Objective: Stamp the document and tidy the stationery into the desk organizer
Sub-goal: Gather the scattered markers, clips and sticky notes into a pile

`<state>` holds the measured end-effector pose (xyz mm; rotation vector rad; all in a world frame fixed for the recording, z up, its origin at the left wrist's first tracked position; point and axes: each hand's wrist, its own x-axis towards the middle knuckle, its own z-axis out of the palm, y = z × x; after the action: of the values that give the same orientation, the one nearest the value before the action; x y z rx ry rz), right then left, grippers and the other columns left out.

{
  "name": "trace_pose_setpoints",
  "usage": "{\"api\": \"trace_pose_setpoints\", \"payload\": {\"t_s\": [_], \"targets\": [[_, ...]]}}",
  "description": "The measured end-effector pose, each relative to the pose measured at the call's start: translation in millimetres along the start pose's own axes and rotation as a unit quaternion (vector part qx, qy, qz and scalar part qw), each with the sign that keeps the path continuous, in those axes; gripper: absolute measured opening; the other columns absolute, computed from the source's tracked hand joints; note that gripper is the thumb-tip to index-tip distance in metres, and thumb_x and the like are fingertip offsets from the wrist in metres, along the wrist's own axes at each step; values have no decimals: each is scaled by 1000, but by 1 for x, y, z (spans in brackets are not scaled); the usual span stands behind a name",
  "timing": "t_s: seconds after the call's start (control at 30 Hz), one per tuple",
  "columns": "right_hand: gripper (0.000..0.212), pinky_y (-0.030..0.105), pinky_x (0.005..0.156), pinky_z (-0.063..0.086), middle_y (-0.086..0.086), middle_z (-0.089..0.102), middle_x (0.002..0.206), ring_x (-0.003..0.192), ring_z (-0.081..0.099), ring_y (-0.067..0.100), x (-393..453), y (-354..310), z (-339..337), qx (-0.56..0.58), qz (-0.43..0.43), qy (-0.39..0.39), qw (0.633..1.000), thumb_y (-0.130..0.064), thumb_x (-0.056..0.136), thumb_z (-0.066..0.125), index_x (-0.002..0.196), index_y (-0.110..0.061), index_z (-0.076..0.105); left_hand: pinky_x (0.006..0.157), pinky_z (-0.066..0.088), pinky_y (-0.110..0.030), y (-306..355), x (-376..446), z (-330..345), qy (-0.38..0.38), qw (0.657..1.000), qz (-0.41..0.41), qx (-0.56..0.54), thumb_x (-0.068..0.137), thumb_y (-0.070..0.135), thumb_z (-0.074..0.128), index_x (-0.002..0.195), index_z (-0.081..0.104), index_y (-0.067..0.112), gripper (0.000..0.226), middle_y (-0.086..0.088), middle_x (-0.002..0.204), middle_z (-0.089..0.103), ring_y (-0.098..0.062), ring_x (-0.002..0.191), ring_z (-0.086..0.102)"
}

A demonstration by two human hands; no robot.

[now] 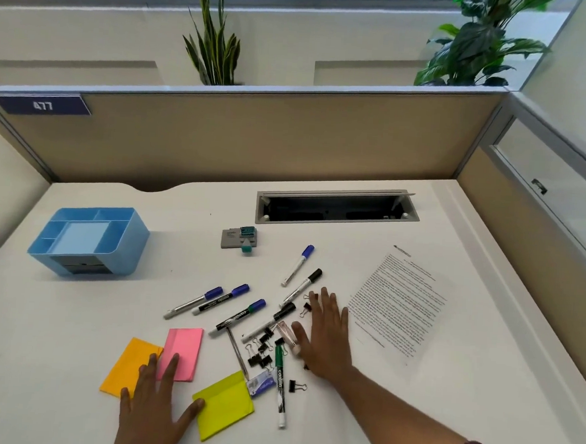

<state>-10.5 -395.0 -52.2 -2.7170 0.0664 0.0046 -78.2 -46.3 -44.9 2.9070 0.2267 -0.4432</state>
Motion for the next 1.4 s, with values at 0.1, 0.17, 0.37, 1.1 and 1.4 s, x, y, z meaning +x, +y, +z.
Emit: {"api": "trace_pose_setpoints", "payload": {"t_s": [0.1,0.17,0.37,1.1,1.4], "targets": [[80,52,127,2,2,7,171,158,-2,15,-2,32,-6,-36,-16,7,999,-71,97,7,163,-24,8,110,27,-66,-2,3,2,-19,1000,-11,7,54,104,14,156,19,35,123,-9,165,17,-34,148,27],[79,52,127,5,-2,15,170,157,7,12,-4,50,-13,-50,-32,3,998,-69,98,11,162,-23,16,102,34,-70,-4,4,5,-32,999,-5,10,58,102,19,154,25,35,117,-12,161,28,-37,142,37],[79,54,126,6,-1,40,159,154,24,17,1,69,-29,-49,11,57,997,-69,99,17,152,-17,41,102,33,-71,5,4,0,28,999,46,3,68,95,24,152,26,32,106,-13,158,32,-42,140,37],[60,52,122,26,11,25,165,153,21,30,109,-23,-11,114,-4,13,993,-59,95,55,147,-32,44,112,25,-50,8,19,-19,76,996,25,-33,75,85,36,153,29,33,94,-1,164,20,-22,150,21],[48,45,127,17,5,8,171,156,12,24,121,-41,4,98,-69,-104,987,-55,98,52,139,-30,56,118,16,-56,26,16,3,22,998,37,-34,70,95,33,157,10,39,105,4,167,-4,-24,154,-3]]}}
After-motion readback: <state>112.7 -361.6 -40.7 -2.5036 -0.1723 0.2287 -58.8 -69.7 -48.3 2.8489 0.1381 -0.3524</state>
